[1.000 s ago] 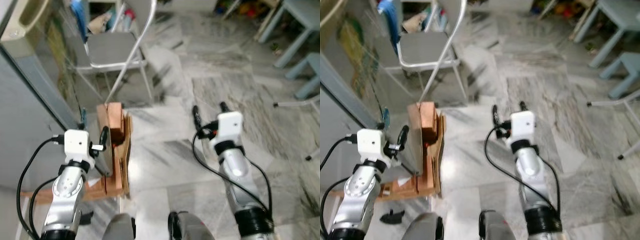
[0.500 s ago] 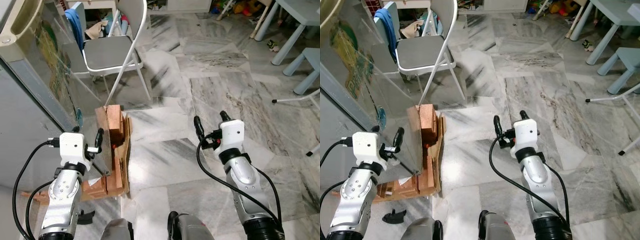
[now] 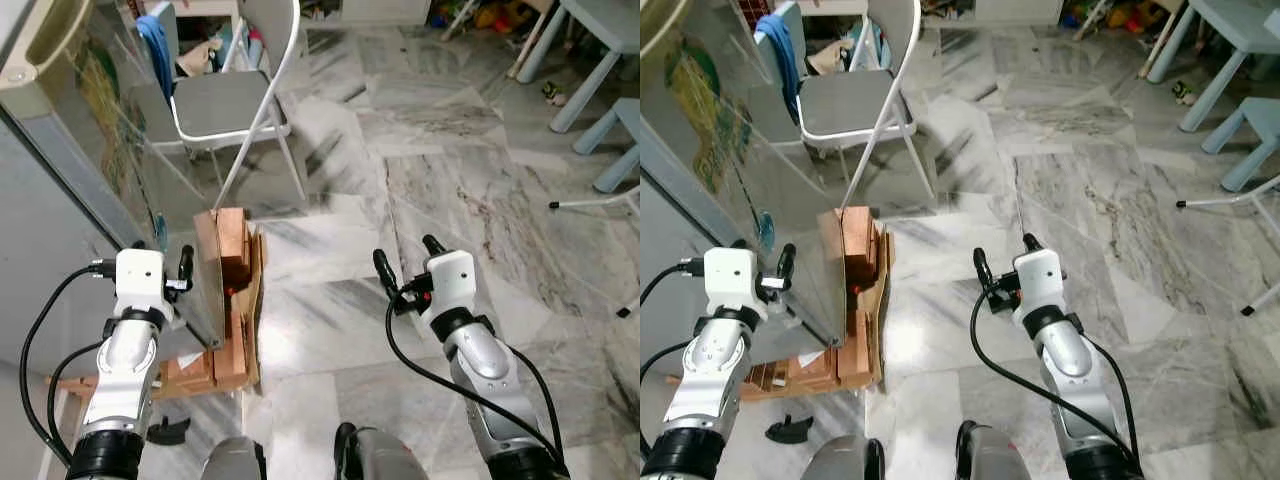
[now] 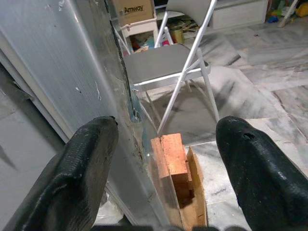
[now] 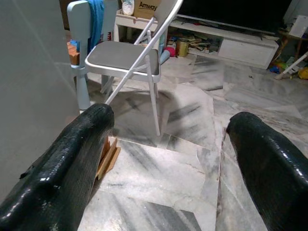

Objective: Restocking fridge

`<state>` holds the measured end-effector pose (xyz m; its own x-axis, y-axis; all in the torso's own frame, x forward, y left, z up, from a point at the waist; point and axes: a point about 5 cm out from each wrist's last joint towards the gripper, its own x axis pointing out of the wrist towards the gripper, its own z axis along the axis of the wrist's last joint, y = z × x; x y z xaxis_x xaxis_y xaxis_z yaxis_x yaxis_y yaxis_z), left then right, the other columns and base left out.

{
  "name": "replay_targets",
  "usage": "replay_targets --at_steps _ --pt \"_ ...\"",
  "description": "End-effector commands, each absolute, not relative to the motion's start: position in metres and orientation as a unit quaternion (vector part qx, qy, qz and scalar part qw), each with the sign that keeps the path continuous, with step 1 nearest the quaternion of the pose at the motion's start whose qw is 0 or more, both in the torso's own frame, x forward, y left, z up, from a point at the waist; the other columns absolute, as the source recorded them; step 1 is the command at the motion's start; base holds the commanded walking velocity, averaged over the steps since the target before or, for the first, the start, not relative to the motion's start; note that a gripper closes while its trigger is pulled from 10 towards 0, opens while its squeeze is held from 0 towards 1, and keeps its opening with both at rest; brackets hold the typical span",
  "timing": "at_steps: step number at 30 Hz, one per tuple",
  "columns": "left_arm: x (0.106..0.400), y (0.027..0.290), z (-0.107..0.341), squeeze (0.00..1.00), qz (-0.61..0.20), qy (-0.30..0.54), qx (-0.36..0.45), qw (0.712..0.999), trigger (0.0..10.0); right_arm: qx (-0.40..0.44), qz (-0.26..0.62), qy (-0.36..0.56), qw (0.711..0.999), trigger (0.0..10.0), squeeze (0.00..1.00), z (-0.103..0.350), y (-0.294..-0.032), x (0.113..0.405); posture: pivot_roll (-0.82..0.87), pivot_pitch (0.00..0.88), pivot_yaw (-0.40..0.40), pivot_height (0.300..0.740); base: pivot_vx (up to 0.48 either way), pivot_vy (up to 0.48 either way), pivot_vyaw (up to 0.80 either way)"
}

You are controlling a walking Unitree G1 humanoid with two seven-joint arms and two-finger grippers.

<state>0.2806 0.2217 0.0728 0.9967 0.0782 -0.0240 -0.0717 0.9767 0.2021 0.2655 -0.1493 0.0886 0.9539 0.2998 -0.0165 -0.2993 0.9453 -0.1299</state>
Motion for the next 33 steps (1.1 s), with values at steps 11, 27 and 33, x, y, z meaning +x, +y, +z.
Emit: replay_targets --at_steps 11,27,33 --pt "0.286 0.237 0.077 0.0 0.08 0.008 0.115 0.99 10.0 -0.046 0.228 -0.031 0.972 10.0 0.0 0.102 -0.133 0.26 0.05 0.118 -0.014 0.74 0.0 0.0 0.43" --pt "0.298 0.204 0.082 0.0 -0.004 -0.016 0.075 0.997 10.0 -0.062 0.203 0.055 0.976 10.0 0.0 0.08 -0.145 0.263 0.04 0.121 -0.017 0.74 0.0 0.0 0.0" --pt "0.313 0.21 0.09 0.0 0.002 -0.02 0.066 0.998 10.0 -0.061 0.236 0.058 0.968 10.0 0.0 0.082 -0.14 0.262 0.03 0.125 -0.02 0.74 0.0 0.0 0.0"
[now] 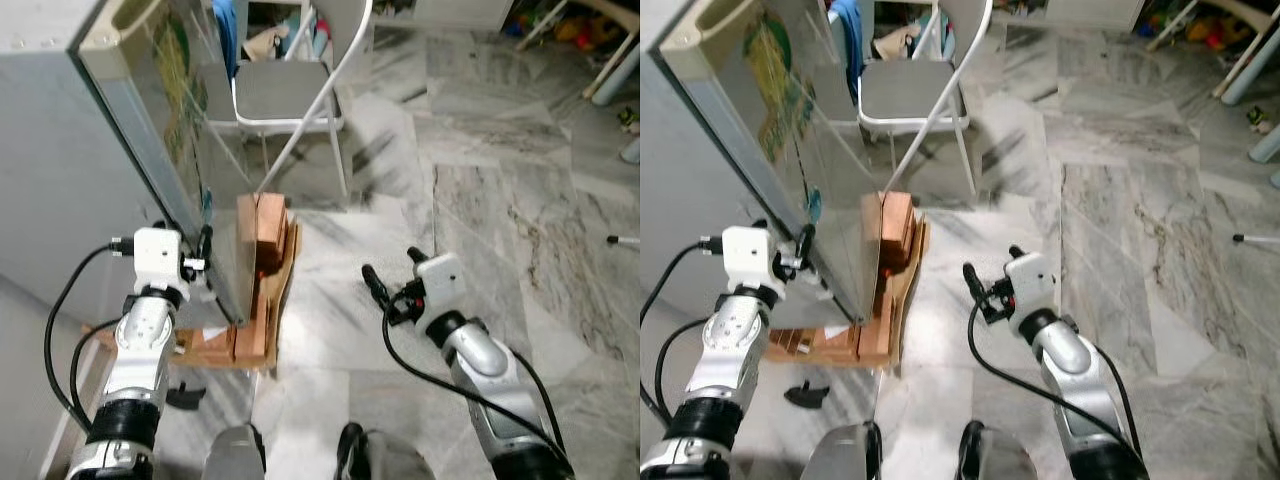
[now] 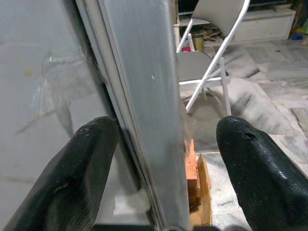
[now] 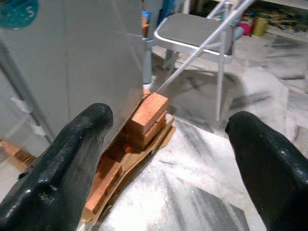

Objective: Restocking fridge

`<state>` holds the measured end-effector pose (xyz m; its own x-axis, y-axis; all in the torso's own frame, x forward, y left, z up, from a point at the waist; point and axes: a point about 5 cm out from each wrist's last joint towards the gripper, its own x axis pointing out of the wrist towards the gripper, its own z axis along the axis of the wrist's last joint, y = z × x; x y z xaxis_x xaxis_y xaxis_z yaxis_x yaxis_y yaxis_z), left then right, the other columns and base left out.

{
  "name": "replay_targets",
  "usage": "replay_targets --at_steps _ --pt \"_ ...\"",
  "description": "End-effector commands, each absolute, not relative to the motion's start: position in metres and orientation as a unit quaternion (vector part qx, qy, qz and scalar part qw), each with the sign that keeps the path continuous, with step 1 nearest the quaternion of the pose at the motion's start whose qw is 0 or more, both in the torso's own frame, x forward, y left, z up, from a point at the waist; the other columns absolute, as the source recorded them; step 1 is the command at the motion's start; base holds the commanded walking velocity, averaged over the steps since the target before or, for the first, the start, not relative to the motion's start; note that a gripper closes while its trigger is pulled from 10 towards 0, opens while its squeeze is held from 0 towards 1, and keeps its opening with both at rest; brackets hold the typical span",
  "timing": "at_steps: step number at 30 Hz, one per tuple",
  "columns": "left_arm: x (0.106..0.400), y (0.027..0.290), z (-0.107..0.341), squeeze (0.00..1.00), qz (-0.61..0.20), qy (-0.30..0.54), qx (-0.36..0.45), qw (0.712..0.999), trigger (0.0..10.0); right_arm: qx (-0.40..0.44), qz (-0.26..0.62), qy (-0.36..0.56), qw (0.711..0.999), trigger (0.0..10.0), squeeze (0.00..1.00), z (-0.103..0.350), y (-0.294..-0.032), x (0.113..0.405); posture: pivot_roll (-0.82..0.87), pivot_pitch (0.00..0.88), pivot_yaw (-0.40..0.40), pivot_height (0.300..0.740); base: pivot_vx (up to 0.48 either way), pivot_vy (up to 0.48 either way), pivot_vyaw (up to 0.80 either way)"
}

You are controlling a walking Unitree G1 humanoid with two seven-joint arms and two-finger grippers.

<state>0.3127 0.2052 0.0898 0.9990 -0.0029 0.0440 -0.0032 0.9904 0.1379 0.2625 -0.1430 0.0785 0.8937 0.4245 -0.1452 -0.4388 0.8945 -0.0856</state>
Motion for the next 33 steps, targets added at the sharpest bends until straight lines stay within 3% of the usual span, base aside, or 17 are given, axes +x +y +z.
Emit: replay_targets --at_steps 1,12,15,20,21,22,23,25,27,28,31,33 --pt "0.316 0.21 0.092 0.0 0.001 -0.022 0.066 0.998 10.0 -0.061 0.242 0.059 0.966 10.0 0.0 0.083 -0.139 0.261 0.03 0.126 -0.021 0.74 0.0 0.0 0.0" --pt "0.345 0.194 0.113 0.0 -0.026 -0.041 0.06 0.997 10.0 -0.056 0.275 0.11 0.954 10.0 0.0 0.075 -0.138 0.256 0.03 0.135 -0.02 0.74 0.0 0.0 0.0" --pt "0.355 0.181 0.127 0.0 -0.052 -0.06 0.056 0.995 10.0 -0.06 0.279 0.137 0.949 10.0 0.0 0.069 -0.143 0.25 0.03 0.137 -0.023 0.74 0.0 0.0 0.0" --pt "0.37 0.145 0.162 0.0 -0.104 -0.109 0.008 0.989 10.0 -0.038 0.307 0.105 0.945 10.0 0.0 0.074 -0.141 0.246 0.03 0.137 -0.02 0.74 0.0 0.0 0.0" --pt "0.372 0.122 0.18 0.0 -0.141 -0.134 -0.016 0.981 10.0 -0.042 0.309 0.105 0.944 10.0 0.0 0.074 -0.141 0.246 0.03 0.135 -0.021 0.74 0.0 0.0 0.0" --pt "0.365 0.071 0.207 0.0 -0.231 -0.16 -0.067 0.957 10.0 -0.047 0.301 0.11 0.946 10.0 0.0 0.073 -0.143 0.246 0.04 0.135 -0.02 0.74 0.0 0.0 0.0" --pt "0.365 0.071 0.207 0.0 -0.231 -0.16 -0.067 0.957 10.0 -0.047 0.301 0.11 0.946 10.0 0.0 0.073 -0.143 0.246 0.04 0.135 -0.02 0.74 0.0 0.0 0.0" --pt "0.353 0.035 0.222 0.0 -0.305 -0.166 -0.11 0.931 10.0 -0.052 0.291 0.116 0.948 10.0 0.0 0.072 -0.145 0.246 0.04 0.134 -0.021 0.74 0.0 0.0 0.0" --pt "0.32 -0.017 0.237 0.0 -0.43 -0.184 -0.105 0.878 10.0 -0.053 0.298 0.119 0.945 10.0 0.0 0.07 -0.143 0.246 0.05 0.128 -0.019 0.74 0.0 0.0 0.0" --pt "0.294 -0.045 0.24 0.0 -0.511 -0.186 -0.097 0.834 10.0 -0.052 0.304 0.117 0.944 10.0 0.0 0.069 -0.141 0.247 0.04 0.126 -0.015 0.74 0.0 0.0 0.0" --pt "0.292 -0.046 0.229 0.0 -0.52 -0.179 -0.073 0.832 10.0 -0.05 0.305 0.115 0.944 10.0 0.0 0.069 -0.14 0.247 0.04 0.126 -0.013 0.74 0.0 0.0 0.0" --pt "0.306 -0.03 0.209 0.0 -0.489 -0.167 -0.028 0.856 10.0 -0.045 0.301 0.112 0.946 10.0 0.0 0.069 -0.139 0.247 0.04 0.127 -0.006 0.74 0.0 0.0 0.0"
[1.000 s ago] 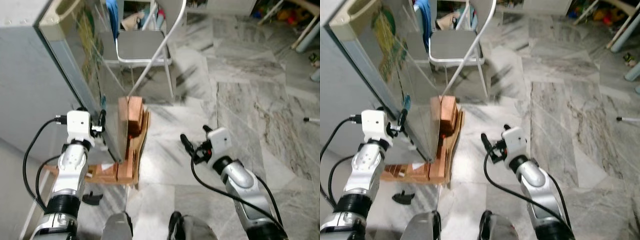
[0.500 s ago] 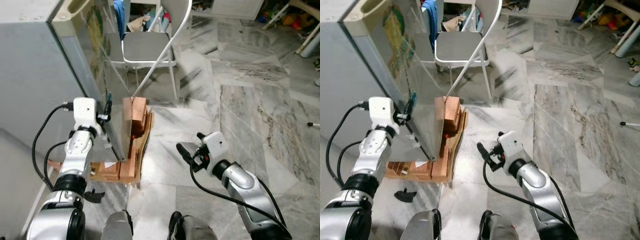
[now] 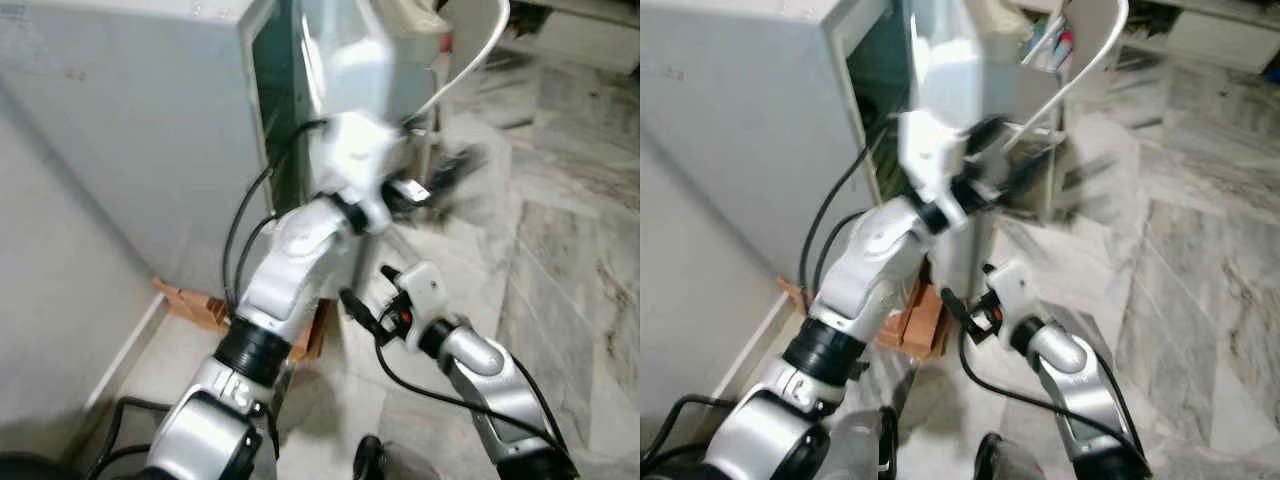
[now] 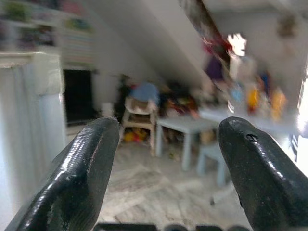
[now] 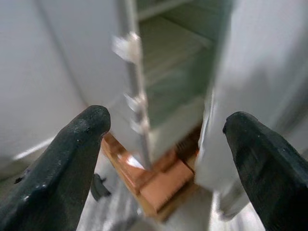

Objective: Restocking fridge

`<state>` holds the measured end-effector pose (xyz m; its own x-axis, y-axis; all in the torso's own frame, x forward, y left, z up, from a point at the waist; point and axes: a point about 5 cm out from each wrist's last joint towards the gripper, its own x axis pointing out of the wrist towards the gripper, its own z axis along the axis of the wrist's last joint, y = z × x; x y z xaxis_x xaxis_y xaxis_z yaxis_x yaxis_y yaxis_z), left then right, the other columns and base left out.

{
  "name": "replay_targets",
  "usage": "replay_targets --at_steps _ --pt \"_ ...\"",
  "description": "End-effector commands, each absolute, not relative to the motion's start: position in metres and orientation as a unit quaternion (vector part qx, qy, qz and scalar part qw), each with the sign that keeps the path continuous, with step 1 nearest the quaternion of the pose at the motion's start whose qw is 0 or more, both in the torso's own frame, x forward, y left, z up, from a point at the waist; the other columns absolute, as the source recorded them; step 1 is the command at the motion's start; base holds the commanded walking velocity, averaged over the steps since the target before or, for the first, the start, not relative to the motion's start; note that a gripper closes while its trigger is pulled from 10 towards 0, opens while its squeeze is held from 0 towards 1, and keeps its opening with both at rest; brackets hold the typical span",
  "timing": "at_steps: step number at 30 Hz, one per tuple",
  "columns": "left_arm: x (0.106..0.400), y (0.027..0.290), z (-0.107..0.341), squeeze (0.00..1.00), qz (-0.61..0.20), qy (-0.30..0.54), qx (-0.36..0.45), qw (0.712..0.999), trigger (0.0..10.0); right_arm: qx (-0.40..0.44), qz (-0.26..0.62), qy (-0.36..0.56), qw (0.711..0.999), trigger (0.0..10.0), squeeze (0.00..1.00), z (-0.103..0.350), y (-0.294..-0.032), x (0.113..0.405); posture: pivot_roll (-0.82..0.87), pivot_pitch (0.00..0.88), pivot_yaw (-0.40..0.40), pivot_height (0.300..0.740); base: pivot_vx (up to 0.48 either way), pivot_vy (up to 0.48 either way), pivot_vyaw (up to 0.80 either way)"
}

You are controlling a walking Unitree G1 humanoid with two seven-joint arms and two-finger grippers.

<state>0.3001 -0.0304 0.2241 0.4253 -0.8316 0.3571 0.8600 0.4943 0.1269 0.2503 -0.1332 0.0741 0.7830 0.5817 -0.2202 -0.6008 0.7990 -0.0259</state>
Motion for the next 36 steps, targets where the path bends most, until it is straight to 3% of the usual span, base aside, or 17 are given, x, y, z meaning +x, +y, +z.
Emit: replay_targets --at_steps 1,4,5,7,13,19,30,36 --pt "0.323 -0.002 0.192 0.0 -0.438 -0.129 -0.024 0.889 10.0 -0.042 0.296 0.111 0.948 10.0 0.0 0.069 -0.138 0.247 0.04 0.127 -0.002 0.74 0.0 0.0 0.0" --pt "0.337 0.038 0.176 0.0 -0.376 -0.111 0.016 0.92 10.0 -0.038 0.294 0.109 0.949 10.0 0.0 0.069 -0.138 0.247 0.05 0.128 0.002 0.74 0.0 0.0 0.0" --pt "0.337 0.038 0.176 0.0 -0.376 -0.111 0.016 0.92 10.0 -0.038 0.294 0.109 0.949 10.0 0.0 0.069 -0.138 0.247 0.05 0.128 0.002 0.74 0.0 0.0 0.0" --pt "0.341 0.084 0.16 0.0 -0.314 -0.087 0.049 0.944 10.0 -0.033 0.295 0.109 0.949 10.0 0.0 0.068 -0.138 0.247 0.05 0.128 0.002 0.74 0.0 0.0 0.0" --pt "0.335 0.131 0.125 0.0 -0.225 -0.032 0.061 0.972 10.0 -0.028 0.307 0.086 0.947 10.0 0.0 0.071 -0.136 0.247 0.07 0.125 -0.002 0.74 0.0 -0.155 0.0" --pt "0.299 0.146 0.08 0.0 -0.203 0.021 0.059 0.977 10.0 -0.037 0.286 0.032 0.957 10.0 0.0 0.089 -0.133 0.253 0.07 0.13 0.003 0.74 0.0 -0.441 0.0" --pt "0.28 0.173 0.08 0.0 -0.135 0.019 0.053 0.989 10.0 -0.053 0.216 -0.011 0.975 10.0 0.0 0.102 -0.141 0.266 0.09 0.149 0.016 0.74 0.154 -0.401 0.0" --pt "0.273 0.208 0.085 0.0 -0.083 0.017 0.068 0.994 10.0 -0.063 0.163 -0.043 0.984 10.0 0.0 0.114 -0.144 0.276 0.08 0.179 0.009 0.74 0.385 -0.208 -0.27"
